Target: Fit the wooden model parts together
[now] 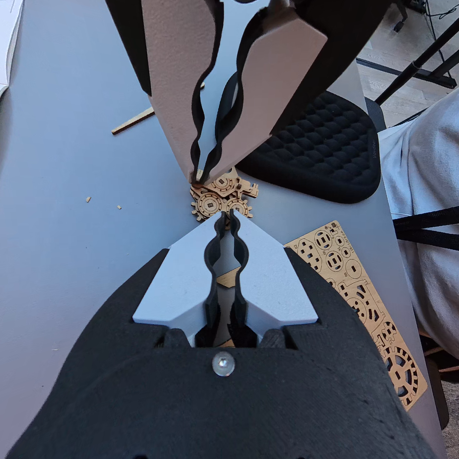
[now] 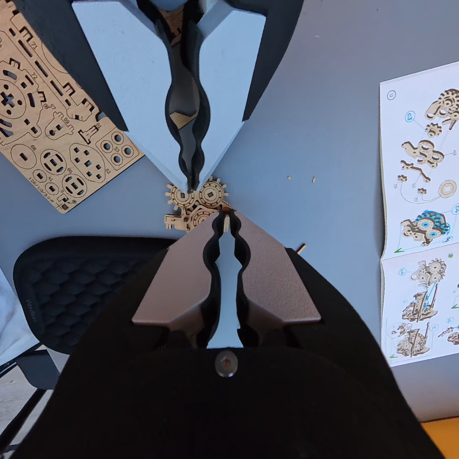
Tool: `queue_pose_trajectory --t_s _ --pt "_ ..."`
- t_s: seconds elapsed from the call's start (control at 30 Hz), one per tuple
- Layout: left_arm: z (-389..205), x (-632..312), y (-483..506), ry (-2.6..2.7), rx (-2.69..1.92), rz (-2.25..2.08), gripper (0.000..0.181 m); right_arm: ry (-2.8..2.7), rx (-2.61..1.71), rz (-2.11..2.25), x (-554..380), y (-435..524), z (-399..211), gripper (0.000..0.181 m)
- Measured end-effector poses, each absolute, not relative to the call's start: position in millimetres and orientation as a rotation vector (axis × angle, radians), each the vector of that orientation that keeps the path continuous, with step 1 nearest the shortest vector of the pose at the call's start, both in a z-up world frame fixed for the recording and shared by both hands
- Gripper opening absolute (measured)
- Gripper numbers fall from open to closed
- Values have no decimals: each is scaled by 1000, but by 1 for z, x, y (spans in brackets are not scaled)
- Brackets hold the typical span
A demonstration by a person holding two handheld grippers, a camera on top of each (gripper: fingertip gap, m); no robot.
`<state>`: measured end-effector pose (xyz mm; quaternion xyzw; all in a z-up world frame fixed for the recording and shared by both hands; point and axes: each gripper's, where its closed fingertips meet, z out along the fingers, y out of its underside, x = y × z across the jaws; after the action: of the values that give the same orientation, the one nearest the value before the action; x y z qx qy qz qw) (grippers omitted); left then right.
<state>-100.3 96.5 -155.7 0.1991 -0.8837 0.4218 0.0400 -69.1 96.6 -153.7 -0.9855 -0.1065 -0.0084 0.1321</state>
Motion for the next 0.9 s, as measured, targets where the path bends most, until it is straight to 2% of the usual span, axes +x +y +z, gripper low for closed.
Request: queue_pose_trajectory --t_s 0.37,0.9 --pt "-156 -100 96 -2705 611 1294 0 -153 -2851 31 -69 96 -154 4" --pt "-156 -100 96 -2673 625 1305 0 -235 -2889 -15 -70 97 -154 4"
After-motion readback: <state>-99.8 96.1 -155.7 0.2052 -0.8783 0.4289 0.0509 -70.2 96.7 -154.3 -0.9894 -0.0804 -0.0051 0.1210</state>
